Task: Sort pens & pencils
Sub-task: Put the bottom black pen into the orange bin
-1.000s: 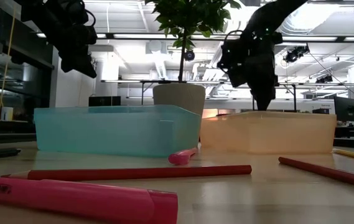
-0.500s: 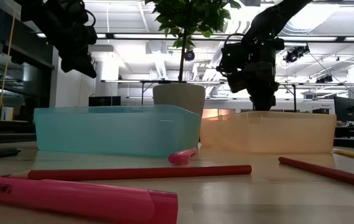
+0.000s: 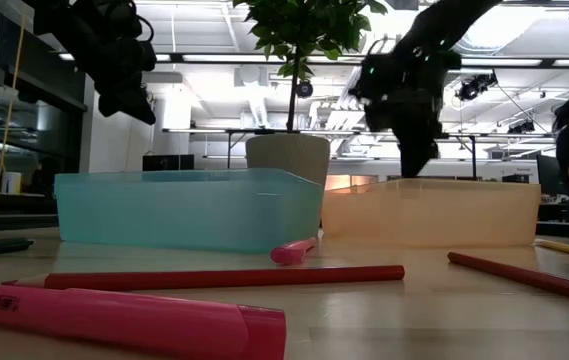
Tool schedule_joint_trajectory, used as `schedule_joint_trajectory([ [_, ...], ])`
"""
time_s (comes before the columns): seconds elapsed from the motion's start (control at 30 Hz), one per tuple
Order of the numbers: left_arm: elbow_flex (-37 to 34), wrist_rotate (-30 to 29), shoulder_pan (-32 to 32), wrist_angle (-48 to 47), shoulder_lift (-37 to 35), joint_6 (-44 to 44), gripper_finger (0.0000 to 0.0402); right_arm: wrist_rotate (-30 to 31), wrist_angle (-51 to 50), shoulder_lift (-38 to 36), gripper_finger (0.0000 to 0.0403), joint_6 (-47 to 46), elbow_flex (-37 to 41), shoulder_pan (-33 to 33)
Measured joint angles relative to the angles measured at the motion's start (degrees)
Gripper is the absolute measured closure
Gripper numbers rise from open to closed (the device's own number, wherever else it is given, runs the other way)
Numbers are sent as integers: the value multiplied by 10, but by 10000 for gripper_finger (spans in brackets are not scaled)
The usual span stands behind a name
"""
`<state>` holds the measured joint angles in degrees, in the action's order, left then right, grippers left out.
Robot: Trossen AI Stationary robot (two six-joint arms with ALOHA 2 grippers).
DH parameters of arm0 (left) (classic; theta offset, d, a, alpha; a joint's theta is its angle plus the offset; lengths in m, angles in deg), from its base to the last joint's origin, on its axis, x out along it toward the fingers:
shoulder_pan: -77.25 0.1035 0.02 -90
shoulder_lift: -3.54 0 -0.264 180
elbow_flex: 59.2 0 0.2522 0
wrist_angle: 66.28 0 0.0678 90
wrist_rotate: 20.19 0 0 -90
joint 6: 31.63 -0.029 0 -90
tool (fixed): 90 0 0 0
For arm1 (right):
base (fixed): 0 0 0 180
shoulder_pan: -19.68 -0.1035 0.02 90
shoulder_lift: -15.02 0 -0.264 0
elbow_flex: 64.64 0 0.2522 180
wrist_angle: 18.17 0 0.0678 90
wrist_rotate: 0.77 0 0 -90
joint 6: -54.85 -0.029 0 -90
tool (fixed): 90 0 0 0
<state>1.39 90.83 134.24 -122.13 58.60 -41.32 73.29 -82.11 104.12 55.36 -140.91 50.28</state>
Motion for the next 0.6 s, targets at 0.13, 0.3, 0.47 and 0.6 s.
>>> schedule_joint_trajectory([
  [0.13, 0, 0, 0, 0, 0, -1, 378, 10, -2, -63, 318, -10, 0, 55],
  [0.3, 0, 2, 0, 0, 0, -4, 378, -42, 1, -128, 318, -25, 0, 109],
  [0.47, 0, 53, 0, 5, 0, -4, 378, -71, -46, -191, 318, -3, 1, 90],
  [0.6, 0, 91, 0, 6, 0, -8, 378, -116, -60, -260, 318, -22, 1, 87],
])
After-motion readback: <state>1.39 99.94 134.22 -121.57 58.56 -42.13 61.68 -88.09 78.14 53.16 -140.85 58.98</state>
